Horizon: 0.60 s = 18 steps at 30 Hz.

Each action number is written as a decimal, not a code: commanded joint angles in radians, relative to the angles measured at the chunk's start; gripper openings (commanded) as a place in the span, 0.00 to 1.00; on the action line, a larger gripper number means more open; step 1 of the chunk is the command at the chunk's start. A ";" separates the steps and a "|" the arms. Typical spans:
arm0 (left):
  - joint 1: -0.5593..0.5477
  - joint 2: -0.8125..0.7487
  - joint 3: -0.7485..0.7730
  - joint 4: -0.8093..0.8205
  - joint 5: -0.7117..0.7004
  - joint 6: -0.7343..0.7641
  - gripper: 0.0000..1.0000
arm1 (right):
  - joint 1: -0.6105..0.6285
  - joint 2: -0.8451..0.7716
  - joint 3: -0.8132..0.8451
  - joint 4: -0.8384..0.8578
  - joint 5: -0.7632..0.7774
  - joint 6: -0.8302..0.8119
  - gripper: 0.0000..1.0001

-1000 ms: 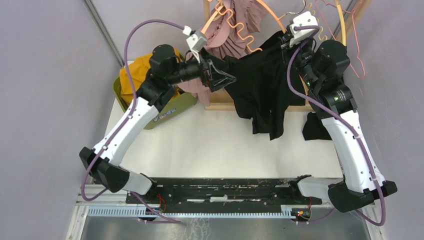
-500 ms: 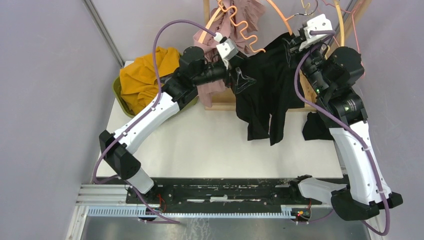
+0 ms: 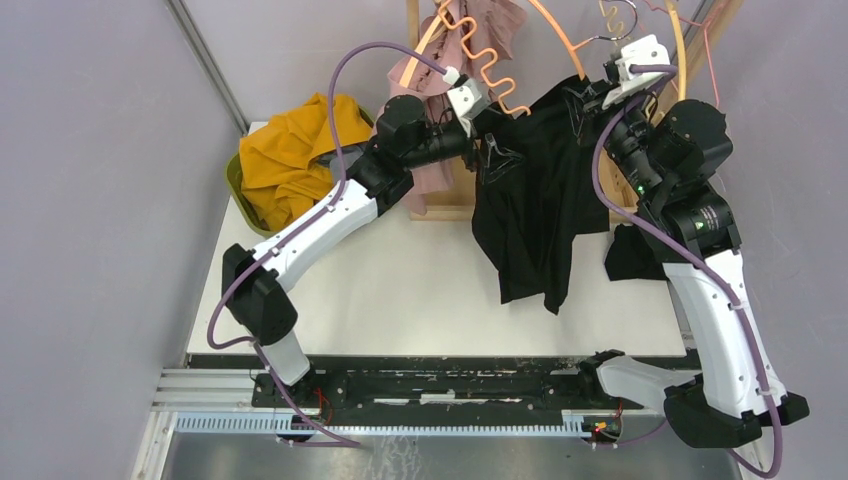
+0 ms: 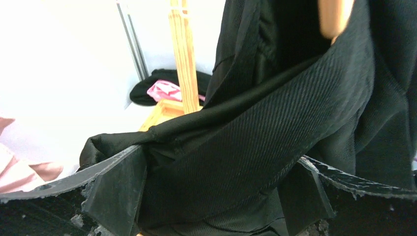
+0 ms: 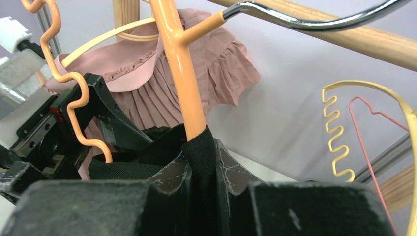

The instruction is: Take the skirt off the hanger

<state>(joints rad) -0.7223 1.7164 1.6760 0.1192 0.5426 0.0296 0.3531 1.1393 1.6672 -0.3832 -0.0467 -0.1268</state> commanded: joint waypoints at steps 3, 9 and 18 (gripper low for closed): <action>-0.004 -0.005 -0.021 0.172 0.059 -0.081 0.87 | -0.001 0.002 0.014 0.142 -0.004 0.039 0.01; -0.002 0.006 -0.015 0.129 0.082 -0.109 0.03 | 0.000 0.023 0.022 0.171 0.014 0.040 0.01; 0.000 -0.065 0.004 -0.089 0.109 -0.064 0.03 | -0.001 0.083 0.006 0.189 0.205 -0.088 0.01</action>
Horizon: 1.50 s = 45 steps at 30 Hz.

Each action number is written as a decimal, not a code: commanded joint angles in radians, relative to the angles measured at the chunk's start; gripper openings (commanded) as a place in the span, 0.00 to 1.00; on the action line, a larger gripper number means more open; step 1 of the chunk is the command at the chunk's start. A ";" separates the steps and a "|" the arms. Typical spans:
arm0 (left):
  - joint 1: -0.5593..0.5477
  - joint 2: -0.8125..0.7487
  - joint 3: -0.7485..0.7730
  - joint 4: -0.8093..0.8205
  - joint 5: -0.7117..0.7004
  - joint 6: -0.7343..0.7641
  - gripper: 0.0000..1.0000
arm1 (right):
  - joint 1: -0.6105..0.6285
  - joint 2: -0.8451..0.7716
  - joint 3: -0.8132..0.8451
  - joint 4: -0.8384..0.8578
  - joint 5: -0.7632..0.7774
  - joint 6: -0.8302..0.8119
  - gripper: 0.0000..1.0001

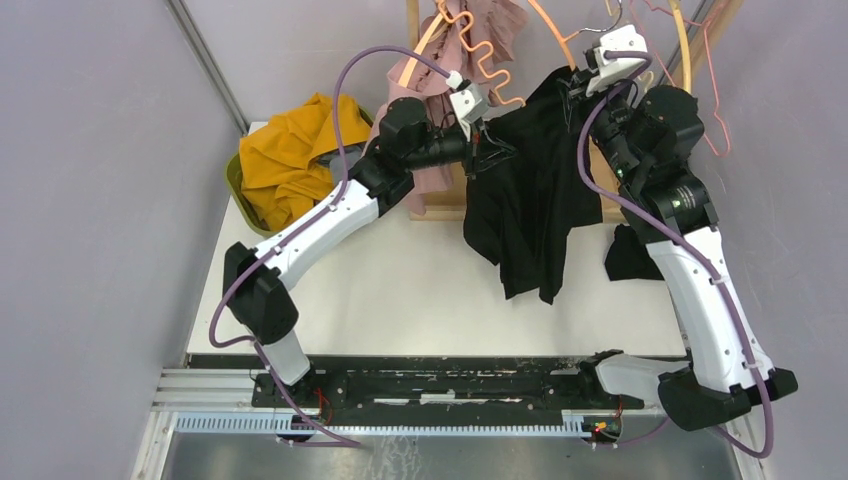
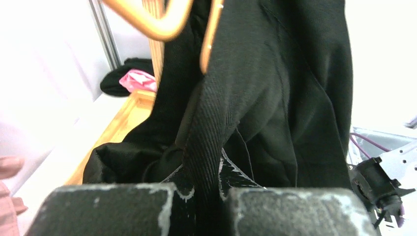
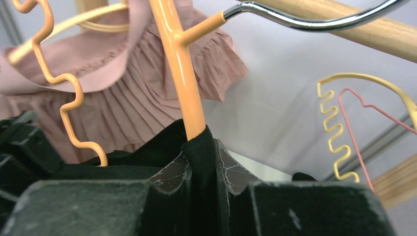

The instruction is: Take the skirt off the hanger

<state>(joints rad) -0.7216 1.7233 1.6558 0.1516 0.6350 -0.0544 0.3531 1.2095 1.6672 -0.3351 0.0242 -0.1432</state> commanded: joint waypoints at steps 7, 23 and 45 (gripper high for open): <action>-0.002 -0.130 0.008 -0.231 -0.003 0.083 0.03 | 0.000 0.005 -0.040 0.172 0.464 -0.218 0.01; -0.005 -0.042 0.089 -0.209 0.035 0.016 0.03 | -0.003 -0.137 -0.146 0.216 0.688 -0.409 0.01; -0.016 0.033 0.218 -0.294 0.016 0.070 0.03 | -0.054 0.079 -0.025 0.388 0.758 -0.554 0.01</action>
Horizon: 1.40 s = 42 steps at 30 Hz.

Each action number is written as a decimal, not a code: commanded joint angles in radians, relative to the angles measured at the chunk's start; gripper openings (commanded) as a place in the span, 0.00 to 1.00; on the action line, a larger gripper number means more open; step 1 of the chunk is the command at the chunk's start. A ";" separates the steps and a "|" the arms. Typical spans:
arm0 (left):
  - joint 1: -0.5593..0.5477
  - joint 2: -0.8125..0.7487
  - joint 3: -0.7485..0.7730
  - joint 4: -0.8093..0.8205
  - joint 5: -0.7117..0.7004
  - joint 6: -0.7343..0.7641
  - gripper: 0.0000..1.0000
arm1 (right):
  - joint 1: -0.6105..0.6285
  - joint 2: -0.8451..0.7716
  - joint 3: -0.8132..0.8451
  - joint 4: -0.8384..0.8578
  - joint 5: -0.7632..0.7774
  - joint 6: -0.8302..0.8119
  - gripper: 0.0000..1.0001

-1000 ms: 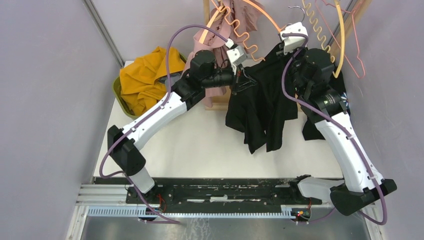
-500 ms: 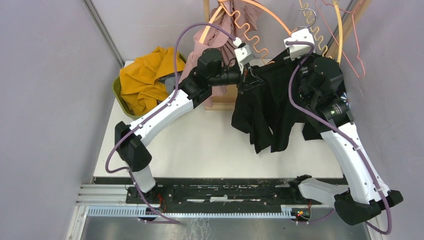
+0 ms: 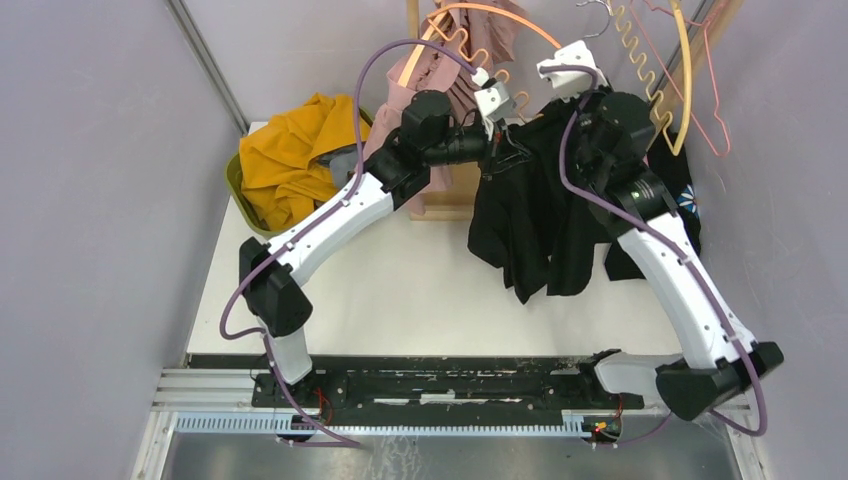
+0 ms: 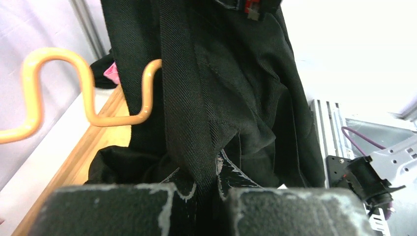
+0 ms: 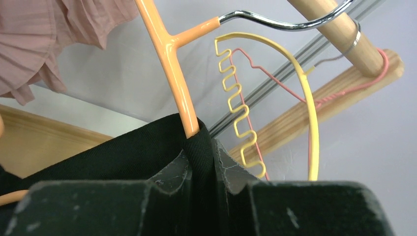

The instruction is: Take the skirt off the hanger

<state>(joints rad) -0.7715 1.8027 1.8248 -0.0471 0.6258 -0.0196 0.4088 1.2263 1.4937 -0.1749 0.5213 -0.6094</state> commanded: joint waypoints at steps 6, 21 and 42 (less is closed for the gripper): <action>0.035 -0.081 0.038 -0.193 -0.045 0.141 0.03 | -0.155 0.194 0.274 0.274 0.242 -0.090 0.01; 0.040 -0.077 0.017 -0.182 -0.026 0.115 0.03 | -0.257 -0.026 0.035 0.325 0.256 -0.217 0.01; 0.049 -0.104 -0.009 -0.223 -0.037 0.164 0.03 | -0.336 0.221 0.312 0.414 0.264 -0.201 0.01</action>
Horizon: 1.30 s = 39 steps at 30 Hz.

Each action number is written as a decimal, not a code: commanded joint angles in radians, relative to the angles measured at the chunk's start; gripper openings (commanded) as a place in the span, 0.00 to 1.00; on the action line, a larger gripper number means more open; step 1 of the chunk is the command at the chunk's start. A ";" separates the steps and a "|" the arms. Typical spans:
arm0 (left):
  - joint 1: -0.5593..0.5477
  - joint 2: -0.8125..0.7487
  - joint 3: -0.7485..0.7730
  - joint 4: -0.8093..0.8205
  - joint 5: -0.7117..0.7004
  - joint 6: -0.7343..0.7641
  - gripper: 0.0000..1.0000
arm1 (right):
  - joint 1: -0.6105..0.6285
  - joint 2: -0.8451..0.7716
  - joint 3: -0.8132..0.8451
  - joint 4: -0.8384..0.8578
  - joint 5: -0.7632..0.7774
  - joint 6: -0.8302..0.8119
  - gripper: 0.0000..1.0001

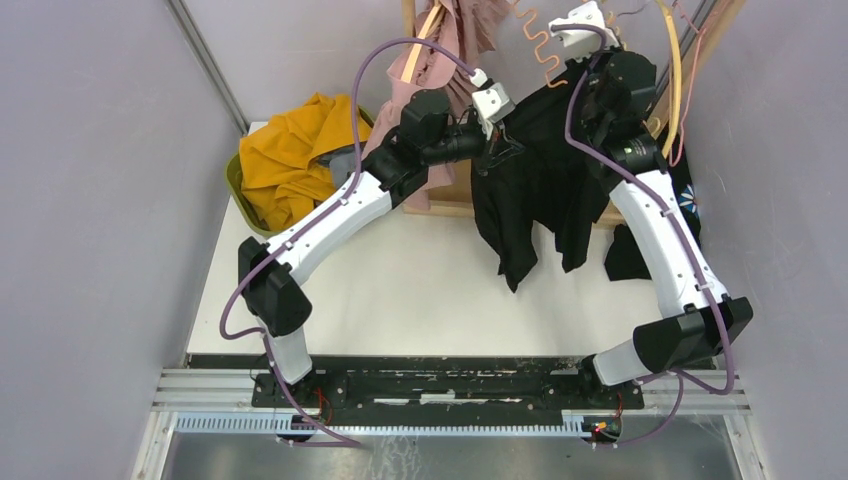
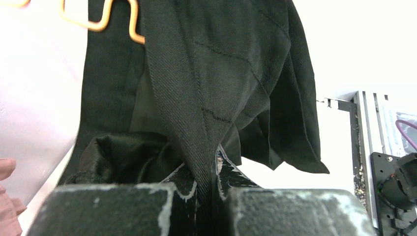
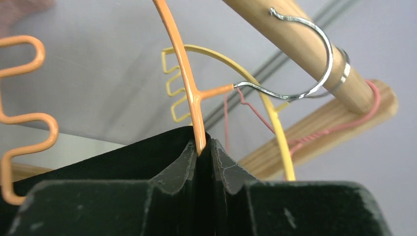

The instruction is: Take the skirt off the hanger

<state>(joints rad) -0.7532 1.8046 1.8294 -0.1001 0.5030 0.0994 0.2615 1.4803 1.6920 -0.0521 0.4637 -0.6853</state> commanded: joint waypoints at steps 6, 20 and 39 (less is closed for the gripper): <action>0.033 -0.100 -0.011 -0.165 0.089 0.042 0.03 | -0.209 -0.025 0.129 0.294 0.311 -0.122 0.01; 0.046 -0.109 -0.027 -0.173 0.083 0.049 0.03 | -0.208 0.078 0.312 0.227 0.255 -0.047 0.01; 0.058 -0.125 -0.057 -0.216 0.049 0.072 0.03 | -0.201 0.238 0.446 0.178 0.137 -0.023 0.01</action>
<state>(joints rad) -0.7315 1.7947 1.8103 -0.0692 0.4717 0.1246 0.2028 1.6962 2.0186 -0.1600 0.3965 -0.5938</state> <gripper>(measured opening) 0.068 0.123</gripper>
